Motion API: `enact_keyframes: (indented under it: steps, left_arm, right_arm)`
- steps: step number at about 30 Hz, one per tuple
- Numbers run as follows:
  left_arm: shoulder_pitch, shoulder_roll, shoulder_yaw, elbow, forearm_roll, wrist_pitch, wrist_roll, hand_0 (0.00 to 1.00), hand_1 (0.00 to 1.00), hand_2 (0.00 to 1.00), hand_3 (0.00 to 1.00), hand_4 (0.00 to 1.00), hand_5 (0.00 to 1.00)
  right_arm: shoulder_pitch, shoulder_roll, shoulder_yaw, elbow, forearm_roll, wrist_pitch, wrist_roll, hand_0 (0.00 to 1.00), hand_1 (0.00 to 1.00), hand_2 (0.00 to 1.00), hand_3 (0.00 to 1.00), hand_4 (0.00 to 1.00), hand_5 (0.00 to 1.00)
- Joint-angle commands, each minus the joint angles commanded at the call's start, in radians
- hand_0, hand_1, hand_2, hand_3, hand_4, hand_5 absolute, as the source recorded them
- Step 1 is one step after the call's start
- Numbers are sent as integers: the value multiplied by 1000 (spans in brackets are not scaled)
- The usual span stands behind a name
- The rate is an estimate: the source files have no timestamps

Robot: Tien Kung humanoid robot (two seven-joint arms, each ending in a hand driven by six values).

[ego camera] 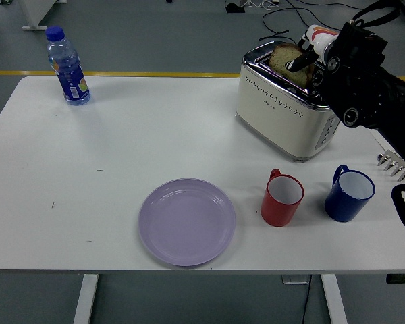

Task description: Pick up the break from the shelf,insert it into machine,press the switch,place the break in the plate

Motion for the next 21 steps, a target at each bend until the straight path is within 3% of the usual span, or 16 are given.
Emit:
enact_keyframes:
  steps: [1,6,7,12,13,18,19,21]
  left_arm:
    - [0,0,-1,0,1,0,0,660,591,588,600,332,937]
    - [0,0,-3,0,5,0,0,660,591,588,600,332,937]
    - [0,0,-3,0,5,0,0,659,591,588,602,331,936]
    - [-1,0,-3,0,5,-1,1,659,591,588,602,331,936]
    - [-2,0,-2,0,5,0,1,660,591,588,601,332,936]
    - [-3,0,-4,0,6,0,1,660,591,588,601,332,936]
    - [-3,0,-3,0,5,0,0,660,591,588,600,332,936]
    - [-3,0,-3,0,4,0,0,660,591,588,600,332,936]
  right_arm:
    - [0,0,-2,0,2,-3,2,404,455,488,629,708,259]
    - [0,0,-9,0,4,-20,17,404,455,488,629,708,259]
    - [0,0,-12,-1,8,-23,20,339,393,430,553,670,214]
    - [-3,0,-33,-6,29,-30,35,339,393,430,553,670,214]
    - [-3,0,-36,-8,32,-32,38,280,332,417,514,600,120]
    - [-5,0,-46,-12,42,-30,46,280,332,417,514,600,120]
    - [-6,0,-49,-15,44,-34,51,229,321,400,500,532,35]
    - [-8,0,-54,-17,52,-42,61,229,321,400,500,532,35]
